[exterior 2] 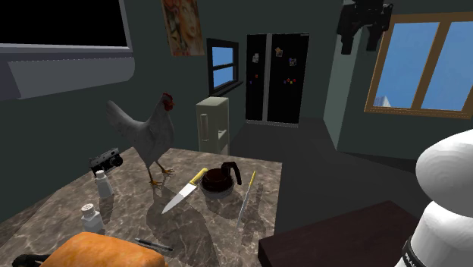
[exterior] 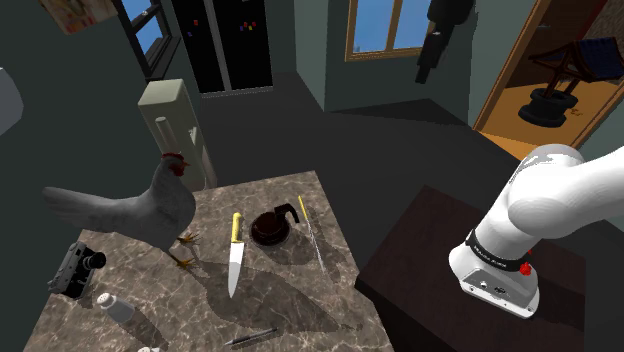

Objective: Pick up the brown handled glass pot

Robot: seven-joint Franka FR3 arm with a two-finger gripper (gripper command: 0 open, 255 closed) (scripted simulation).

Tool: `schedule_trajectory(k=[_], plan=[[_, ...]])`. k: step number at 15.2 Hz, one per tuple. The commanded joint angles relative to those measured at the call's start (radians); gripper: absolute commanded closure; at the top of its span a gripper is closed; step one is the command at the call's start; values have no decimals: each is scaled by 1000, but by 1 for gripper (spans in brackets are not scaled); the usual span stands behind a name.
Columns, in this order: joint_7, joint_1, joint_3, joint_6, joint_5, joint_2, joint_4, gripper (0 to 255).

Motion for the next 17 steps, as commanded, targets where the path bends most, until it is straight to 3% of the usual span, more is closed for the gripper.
schedule_trajectory(k=[1,9,17], plan=[[0,0,0,0,0,0,0,0],[45,45,77,166,29,214,-15,0],[93,81,152,307,31,469,36,0]])
